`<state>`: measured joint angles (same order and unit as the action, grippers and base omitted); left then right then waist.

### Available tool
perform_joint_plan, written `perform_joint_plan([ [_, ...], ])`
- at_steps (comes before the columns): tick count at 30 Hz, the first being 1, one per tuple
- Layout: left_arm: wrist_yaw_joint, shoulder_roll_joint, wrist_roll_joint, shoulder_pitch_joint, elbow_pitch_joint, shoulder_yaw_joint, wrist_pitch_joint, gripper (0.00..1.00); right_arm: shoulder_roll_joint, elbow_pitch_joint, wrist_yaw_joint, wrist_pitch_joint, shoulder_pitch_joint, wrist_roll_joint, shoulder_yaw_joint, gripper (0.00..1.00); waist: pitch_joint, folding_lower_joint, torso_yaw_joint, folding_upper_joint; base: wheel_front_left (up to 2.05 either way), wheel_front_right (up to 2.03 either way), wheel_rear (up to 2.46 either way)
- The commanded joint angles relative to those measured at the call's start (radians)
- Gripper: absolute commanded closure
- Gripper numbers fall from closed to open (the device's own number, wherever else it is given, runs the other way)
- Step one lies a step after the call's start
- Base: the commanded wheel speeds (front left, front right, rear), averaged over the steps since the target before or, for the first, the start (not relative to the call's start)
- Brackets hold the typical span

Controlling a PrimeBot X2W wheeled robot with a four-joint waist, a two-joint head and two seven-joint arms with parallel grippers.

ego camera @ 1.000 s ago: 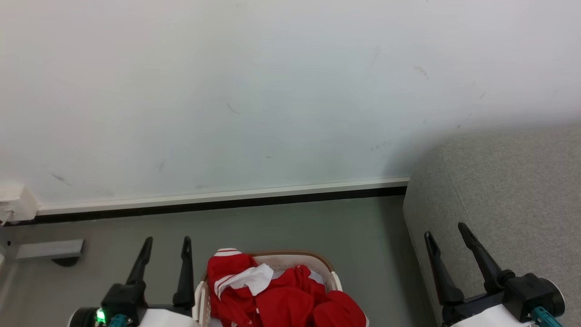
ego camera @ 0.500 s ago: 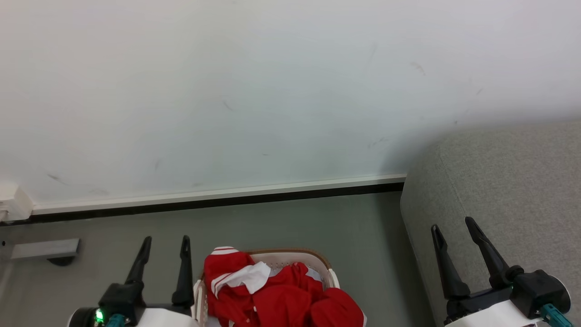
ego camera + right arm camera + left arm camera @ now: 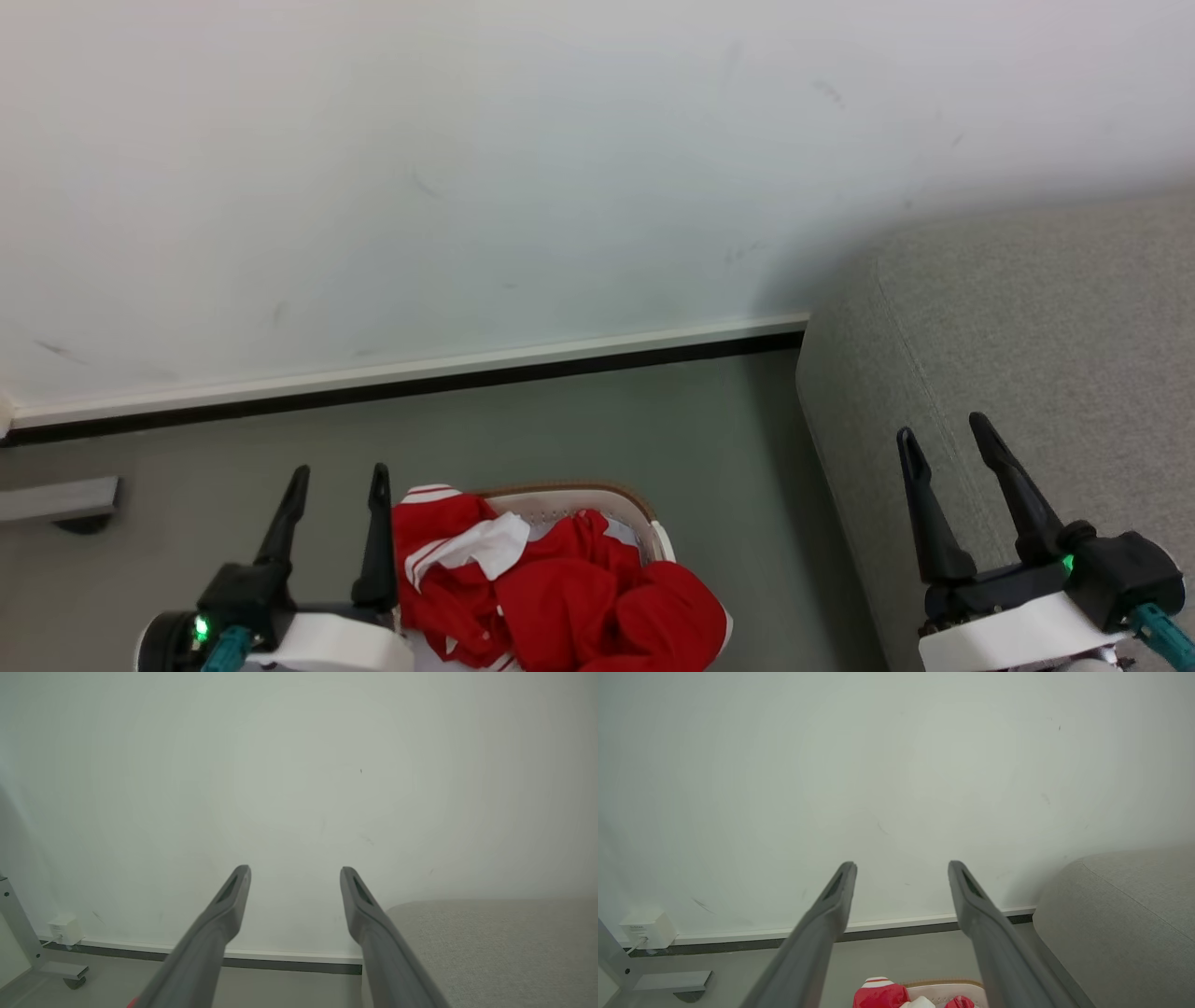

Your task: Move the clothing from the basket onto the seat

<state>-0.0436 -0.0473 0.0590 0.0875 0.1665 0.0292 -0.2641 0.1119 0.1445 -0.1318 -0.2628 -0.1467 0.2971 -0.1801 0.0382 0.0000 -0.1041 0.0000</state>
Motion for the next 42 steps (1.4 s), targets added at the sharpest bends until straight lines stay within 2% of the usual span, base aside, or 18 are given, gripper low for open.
perform_joint_plan([
  [1,0.002,-0.006,0.002,0.022,0.0,-0.003,-0.001,0.0,0.001,-0.011,0.002,-0.003,-0.027,0.003,0.008,0.0,0.037,0.0,-0.015,0.0,0.0,0.0,0.0],
  [10,0.025,-0.006,-0.016,0.128,0.032,-0.003,-0.001,0.0,-0.004,-0.04,0.002,-0.001,-0.09,0.026,0.037,0.0,0.191,0.0,-0.062,0.0,0.0,0.0,0.0],
  [19,0.067,-0.025,-0.038,0.244,0.155,0.005,-0.001,0.0,-0.014,-0.072,0.002,-0.001,-0.152,0.034,0.067,0.0,0.325,0.0,-0.105,0.0,0.0,0.0,0.0],
  [34,0.156,-0.09,-0.034,0.541,0.625,0.081,-0.001,0.0,-0.038,-0.151,0.002,-0.001,-0.257,0.044,0.119,0.0,0.567,0.0,-0.221,0.0,0.0,0.0,0.0],
  [42,0.172,-0.111,-0.016,0.697,0.896,0.151,0.022,0.0,-0.053,-0.181,0.002,-0.001,-0.284,0.058,0.151,0.0,0.665,0.0,-0.286,0.0,0.0,0.0,0.0],
])
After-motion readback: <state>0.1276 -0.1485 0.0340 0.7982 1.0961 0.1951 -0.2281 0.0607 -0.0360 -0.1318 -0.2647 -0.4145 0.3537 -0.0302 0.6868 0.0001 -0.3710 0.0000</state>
